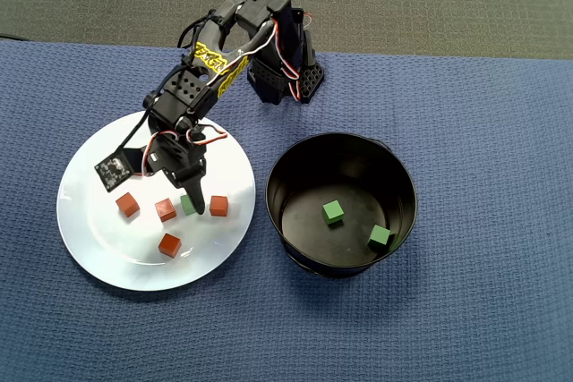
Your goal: Pick up the green cubes from the white plate and place them in the black recipient
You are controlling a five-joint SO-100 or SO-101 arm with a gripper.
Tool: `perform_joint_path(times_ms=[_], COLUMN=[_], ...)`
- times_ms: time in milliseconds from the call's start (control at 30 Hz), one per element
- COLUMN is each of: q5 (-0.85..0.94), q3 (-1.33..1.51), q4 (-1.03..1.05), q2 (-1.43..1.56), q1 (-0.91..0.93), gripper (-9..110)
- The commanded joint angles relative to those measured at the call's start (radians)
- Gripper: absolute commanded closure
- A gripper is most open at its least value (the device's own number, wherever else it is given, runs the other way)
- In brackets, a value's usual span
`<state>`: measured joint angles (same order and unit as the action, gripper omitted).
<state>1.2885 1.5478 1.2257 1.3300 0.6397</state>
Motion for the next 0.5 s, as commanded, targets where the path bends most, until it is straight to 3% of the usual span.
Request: perform_joint_path(times_ms=[0, 467], q5=[0.032, -0.15], q3=[-0.095, -0.114], q4=[0.009, -0.054], q2=[-0.006, -0.1], q1=[0.021, -0.015], gripper=[69, 71])
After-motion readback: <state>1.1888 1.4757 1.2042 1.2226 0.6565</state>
